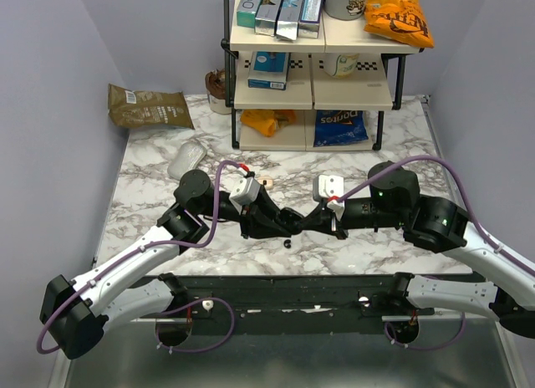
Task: Insert the wireless bluetooth earbuds into the charging case
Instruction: Place the earbud in the charging case.
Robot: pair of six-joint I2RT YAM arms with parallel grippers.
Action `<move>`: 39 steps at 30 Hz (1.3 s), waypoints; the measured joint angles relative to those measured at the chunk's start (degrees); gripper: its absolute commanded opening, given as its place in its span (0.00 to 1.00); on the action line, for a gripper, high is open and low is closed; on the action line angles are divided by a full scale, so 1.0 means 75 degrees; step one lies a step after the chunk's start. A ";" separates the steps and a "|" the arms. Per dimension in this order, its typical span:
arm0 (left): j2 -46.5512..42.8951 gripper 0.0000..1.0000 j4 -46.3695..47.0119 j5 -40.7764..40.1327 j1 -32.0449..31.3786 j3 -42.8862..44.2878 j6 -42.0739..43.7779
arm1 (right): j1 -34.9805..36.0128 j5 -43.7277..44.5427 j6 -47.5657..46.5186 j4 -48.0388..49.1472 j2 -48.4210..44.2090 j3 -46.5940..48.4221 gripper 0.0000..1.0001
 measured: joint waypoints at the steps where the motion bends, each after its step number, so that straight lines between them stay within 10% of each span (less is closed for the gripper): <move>1: 0.0000 0.00 0.0006 0.0000 0.0000 0.0000 -0.0003 | 0.0000 0.0000 0.0000 0.0000 0.0003 0.0000 0.01; 39: -0.0143 0.00 0.0335 -0.0350 -0.0003 -0.0140 -0.0149 | 0.0058 0.0595 0.0312 0.0026 -0.0082 0.0000 0.33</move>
